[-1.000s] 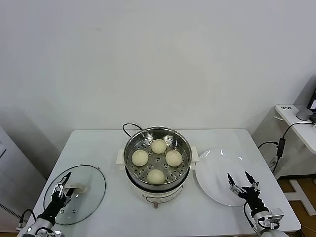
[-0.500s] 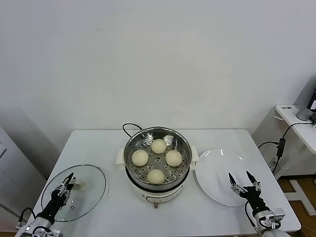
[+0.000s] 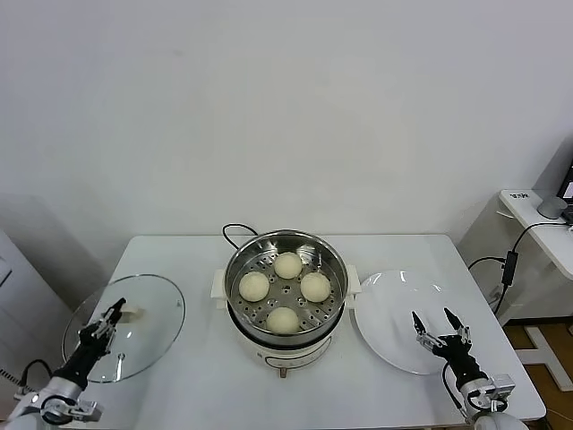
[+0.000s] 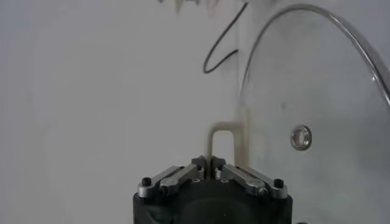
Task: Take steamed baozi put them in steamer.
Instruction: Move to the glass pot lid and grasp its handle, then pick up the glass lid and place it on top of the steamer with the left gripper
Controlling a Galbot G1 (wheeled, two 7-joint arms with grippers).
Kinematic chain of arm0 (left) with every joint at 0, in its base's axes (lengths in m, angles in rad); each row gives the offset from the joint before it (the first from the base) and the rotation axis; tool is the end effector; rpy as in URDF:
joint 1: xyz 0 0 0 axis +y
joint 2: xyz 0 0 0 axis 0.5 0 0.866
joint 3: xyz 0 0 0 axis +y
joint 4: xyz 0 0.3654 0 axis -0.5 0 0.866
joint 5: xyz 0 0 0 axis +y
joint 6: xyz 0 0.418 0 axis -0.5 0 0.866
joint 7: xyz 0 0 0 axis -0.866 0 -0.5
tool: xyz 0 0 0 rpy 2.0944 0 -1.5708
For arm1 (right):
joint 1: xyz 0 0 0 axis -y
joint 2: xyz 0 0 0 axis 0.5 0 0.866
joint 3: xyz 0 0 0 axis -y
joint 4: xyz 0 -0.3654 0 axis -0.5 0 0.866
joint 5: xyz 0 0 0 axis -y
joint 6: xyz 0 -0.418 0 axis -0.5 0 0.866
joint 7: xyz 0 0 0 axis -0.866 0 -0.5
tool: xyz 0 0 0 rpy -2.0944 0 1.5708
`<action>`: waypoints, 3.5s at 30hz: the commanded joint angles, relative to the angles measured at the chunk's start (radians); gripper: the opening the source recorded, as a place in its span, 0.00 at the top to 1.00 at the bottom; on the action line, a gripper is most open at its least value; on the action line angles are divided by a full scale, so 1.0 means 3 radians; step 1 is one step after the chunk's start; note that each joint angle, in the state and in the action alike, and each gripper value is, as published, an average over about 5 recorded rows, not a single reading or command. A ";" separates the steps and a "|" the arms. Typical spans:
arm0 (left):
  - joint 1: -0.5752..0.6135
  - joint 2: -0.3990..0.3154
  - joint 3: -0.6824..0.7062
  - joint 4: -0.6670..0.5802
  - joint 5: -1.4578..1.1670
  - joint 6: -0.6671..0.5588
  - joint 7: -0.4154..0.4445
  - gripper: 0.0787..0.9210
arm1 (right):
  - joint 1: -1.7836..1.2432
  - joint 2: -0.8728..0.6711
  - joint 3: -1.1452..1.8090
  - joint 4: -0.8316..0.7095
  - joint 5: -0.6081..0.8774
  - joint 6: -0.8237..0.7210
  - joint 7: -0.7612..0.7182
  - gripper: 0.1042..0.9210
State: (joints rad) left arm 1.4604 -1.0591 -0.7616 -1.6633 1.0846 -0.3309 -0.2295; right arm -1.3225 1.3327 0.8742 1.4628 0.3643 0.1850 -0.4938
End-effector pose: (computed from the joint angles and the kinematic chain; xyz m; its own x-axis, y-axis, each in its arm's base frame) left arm 0.2753 0.2456 -0.3794 -0.9842 0.1768 -0.0017 -0.0039 -0.0120 0.9999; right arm 0.2763 -0.2355 -0.4576 -0.9922 -0.1059 0.0663 -0.1006 0.9918 0.0789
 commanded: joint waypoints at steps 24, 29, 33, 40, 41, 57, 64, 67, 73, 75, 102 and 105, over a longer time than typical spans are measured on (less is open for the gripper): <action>-0.0719 0.0485 0.1115 -0.1647 -0.0330 0.1807 0.1440 0.96 | 0.0038 0.0030 0.0010 0.0133 -0.0304 -0.0038 0.0135 0.12; -0.0822 0.0450 0.1424 -0.1716 -0.0158 0.1931 0.1565 0.96 | 0.0023 0.0054 0.0015 0.0157 -0.0340 -0.0037 0.0139 0.12; -0.0920 0.0358 0.1686 -0.1714 0.0083 0.2079 0.1609 0.96 | 0.0018 0.0055 0.0014 0.0177 -0.0353 -0.0046 0.0145 0.12; -0.1101 0.0195 0.2049 -0.1612 0.0414 0.2379 0.1607 0.96 | 0.0018 0.0064 0.0008 0.0175 -0.0372 -0.0049 0.0148 0.12; -0.1124 0.0171 0.2093 -0.1588 0.0443 0.2407 0.1598 0.96 | 0.0019 0.0064 0.0007 0.0171 -0.0373 -0.0050 0.0148 0.12; -0.1395 -0.0212 0.2631 -0.1302 0.0773 0.2528 0.1543 0.96 | 0.0058 0.0086 -0.0028 0.0074 -0.0428 -0.0052 0.0149 0.12; -0.1498 -0.0372 0.2753 -0.1229 0.0863 0.2571 0.1577 0.96 | 0.0056 0.0104 -0.0019 0.0033 -0.0449 -0.0042 0.0146 0.12; -0.1546 -0.0448 0.2799 -0.1198 0.0882 0.2589 0.1595 0.96 | 0.0054 0.0104 -0.0007 0.0023 -0.0449 -0.0039 0.0143 0.12; -0.1592 -0.0564 0.2870 -0.1142 0.0905 0.2612 0.1594 0.96 | 0.0041 0.0109 0.0009 -0.0002 -0.0448 -0.0028 0.0137 0.12; -0.1597 -0.0599 0.2887 -0.1120 0.0923 0.2615 0.1592 0.96 | 0.0039 0.0112 0.0011 -0.0008 -0.0449 -0.0026 0.0136 0.12; -0.1540 -0.0937 0.2942 -0.0858 0.1271 0.2652 0.1650 0.96 | 0.0045 0.0125 0.0060 -0.0116 -0.0448 0.0012 0.0100 0.12; -0.1541 -0.0967 0.2943 -0.0836 0.1287 0.2654 0.1656 0.96 | 0.0053 0.0128 0.0063 -0.0136 -0.0449 0.0015 0.0096 0.12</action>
State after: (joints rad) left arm 0.9989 -1.3220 0.1167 -1.9322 1.4468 0.4636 0.2645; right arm -1.3086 1.3701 0.8908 1.4309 0.2300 0.1885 -0.4633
